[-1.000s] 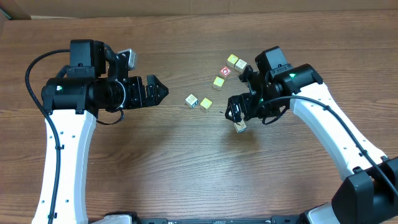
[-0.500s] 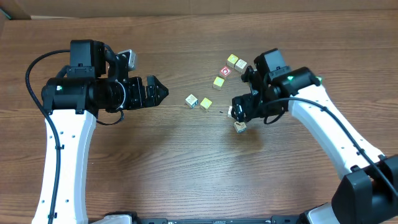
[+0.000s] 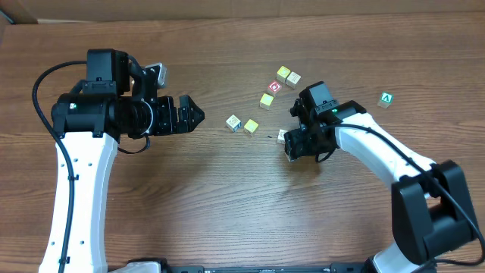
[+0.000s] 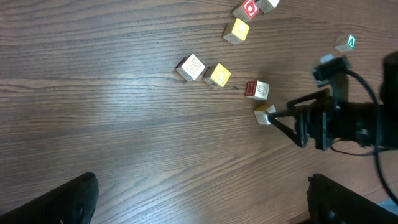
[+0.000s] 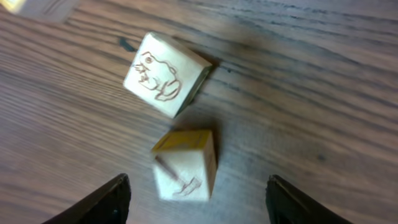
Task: Flip 4 blocks
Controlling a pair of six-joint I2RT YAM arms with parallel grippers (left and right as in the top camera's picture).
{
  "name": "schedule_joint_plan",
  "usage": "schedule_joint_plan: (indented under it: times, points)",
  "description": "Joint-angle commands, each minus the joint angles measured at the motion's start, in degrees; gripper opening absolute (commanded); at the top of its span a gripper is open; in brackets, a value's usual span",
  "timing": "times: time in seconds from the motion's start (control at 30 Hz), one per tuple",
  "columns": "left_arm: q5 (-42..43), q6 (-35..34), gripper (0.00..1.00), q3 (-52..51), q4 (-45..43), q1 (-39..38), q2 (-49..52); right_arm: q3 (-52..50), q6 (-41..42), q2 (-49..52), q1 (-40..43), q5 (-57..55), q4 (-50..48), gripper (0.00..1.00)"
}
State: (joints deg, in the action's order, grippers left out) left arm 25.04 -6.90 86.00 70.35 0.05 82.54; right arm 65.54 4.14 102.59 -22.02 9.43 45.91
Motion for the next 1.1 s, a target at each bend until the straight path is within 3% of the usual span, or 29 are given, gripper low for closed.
schedule_joint_plan:
  times: [0.0,0.57,0.77,1.07]
  points:
    - [-0.22,1.36,1.0,1.38,0.2,0.24,0.35,-0.68,-0.81,2.64,-0.15,-1.01,-0.96,0.66]
    - [-1.51,1.36,1.0,1.38,0.13,0.24,0.35,-0.63,-0.44,3.93,-1.33,-0.39,-2.56,0.27]
    - [-1.49,1.33,1.0,1.38,0.15,0.24,0.35,2.64,2.8,3.54,-1.4,-0.44,2.51,0.12]
    - [-1.46,1.31,1.0,1.38,0.15,0.24,0.35,3.56,11.26,-1.57,-1.51,-0.42,9.64,0.04]
